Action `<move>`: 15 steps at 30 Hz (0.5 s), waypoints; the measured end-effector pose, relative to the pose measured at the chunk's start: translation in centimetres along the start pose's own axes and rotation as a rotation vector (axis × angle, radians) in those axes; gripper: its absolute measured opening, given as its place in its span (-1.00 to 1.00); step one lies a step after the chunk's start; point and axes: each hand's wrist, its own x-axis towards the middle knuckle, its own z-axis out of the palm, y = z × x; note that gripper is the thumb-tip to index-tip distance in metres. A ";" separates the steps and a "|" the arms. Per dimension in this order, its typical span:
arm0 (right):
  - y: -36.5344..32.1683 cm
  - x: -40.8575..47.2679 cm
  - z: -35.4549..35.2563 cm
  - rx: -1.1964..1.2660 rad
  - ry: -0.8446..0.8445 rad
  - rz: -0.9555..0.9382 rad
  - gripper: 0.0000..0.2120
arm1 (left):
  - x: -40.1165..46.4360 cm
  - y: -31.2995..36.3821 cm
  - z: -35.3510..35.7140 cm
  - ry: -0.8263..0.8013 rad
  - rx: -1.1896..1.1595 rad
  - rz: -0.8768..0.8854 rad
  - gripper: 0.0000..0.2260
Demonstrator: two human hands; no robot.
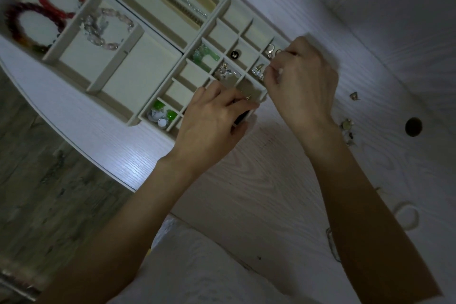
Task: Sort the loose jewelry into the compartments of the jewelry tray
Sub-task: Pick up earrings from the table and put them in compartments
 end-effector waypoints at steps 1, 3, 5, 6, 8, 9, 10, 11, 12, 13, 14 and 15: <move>0.2 -0.2 -0.3 0.037 0.007 -0.019 -0.79 | 0.0 0.0 0.0 0.000 0.002 -0.001 -0.68; 0.7 -0.7 -0.5 0.076 0.011 -0.071 -0.77 | -0.1 0.0 0.0 -0.005 0.006 -0.004 -0.68; 0.9 -1.1 -0.2 0.087 -0.026 -0.119 -0.74 | -0.1 0.0 0.0 -0.009 0.006 -0.005 -0.68; 1.0 -1.2 -0.1 0.090 -0.045 -0.129 -0.73 | -0.1 0.0 -0.1 -0.012 0.006 -0.005 -0.69; 1.0 -1.2 0.1 0.095 -0.061 -0.126 -0.72 | -0.1 -0.1 -0.1 -0.016 0.009 -0.005 -0.70; 1.0 -1.2 0.1 0.094 -0.062 -0.123 -0.73 | -0.1 -0.1 -0.1 -0.016 0.011 -0.003 -0.70; 1.0 -1.3 0.1 0.094 -0.063 -0.119 -0.73 | -0.1 -0.1 0.0 -0.017 0.013 -0.002 -0.70; 0.9 -1.3 0.2 0.095 -0.062 -0.114 -0.73 | -0.1 -0.1 0.0 -0.018 0.014 -0.001 -0.70; 0.9 -1.4 0.2 0.096 -0.060 -0.107 -0.73 | -0.1 -0.1 0.0 -0.018 0.015 0.000 -0.71; 0.9 -1.4 0.2 0.096 -0.058 -0.101 -0.74 | -0.1 -0.1 0.0 -0.018 0.016 0.002 -0.71; 0.9 -1.4 0.3 0.095 -0.056 -0.097 -0.74 | -0.1 -0.1 0.0 -0.017 0.016 0.004 -0.71; 1.0 -1.4 0.3 0.095 -0.053 -0.093 -0.75 | -0.1 0.0 0.0 -0.017 0.015 0.005 -0.71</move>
